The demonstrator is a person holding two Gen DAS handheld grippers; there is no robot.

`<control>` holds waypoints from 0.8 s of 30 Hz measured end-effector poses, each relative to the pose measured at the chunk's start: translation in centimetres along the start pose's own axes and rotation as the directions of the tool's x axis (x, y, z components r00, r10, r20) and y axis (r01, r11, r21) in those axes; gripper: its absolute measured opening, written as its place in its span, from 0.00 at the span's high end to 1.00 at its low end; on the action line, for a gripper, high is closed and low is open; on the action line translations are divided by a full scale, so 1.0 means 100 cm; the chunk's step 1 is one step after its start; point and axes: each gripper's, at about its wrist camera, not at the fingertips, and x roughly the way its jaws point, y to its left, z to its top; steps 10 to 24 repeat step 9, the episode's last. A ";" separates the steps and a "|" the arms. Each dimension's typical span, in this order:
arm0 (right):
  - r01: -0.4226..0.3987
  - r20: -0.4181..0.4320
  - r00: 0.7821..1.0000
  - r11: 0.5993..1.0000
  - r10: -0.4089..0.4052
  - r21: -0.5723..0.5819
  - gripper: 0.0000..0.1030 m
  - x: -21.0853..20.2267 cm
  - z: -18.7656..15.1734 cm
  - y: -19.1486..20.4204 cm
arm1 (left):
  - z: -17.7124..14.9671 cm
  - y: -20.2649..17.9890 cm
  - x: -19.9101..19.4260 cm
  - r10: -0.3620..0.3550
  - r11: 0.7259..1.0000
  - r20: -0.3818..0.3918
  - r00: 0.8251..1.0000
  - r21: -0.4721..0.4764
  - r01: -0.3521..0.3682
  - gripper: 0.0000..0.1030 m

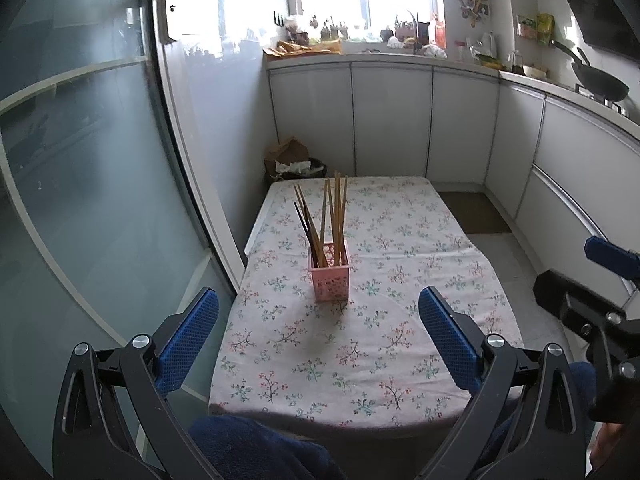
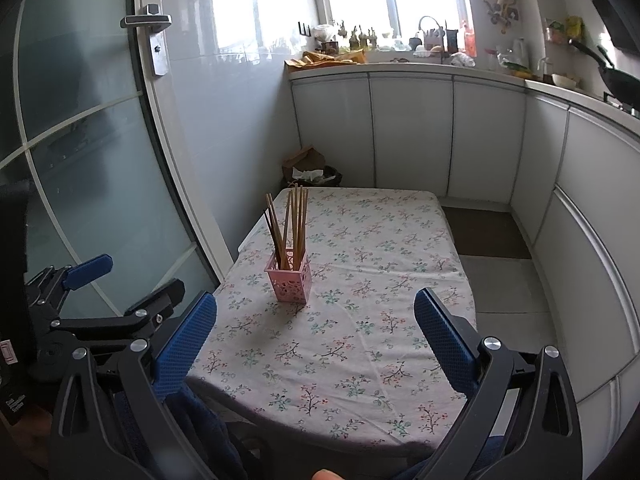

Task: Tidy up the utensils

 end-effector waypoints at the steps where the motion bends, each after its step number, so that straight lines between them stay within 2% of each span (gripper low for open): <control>1: -0.001 0.000 1.000 1.000 0.001 0.000 0.06 0.000 0.000 0.000 | 0.000 0.001 0.001 -0.003 1.000 -0.004 1.000 -0.004 0.003 0.07; 24: 0.003 -0.006 1.000 1.000 -0.003 0.011 0.06 0.004 -0.002 -0.002 | 0.000 -0.002 0.003 -0.007 1.000 -0.018 1.000 -0.001 0.007 0.07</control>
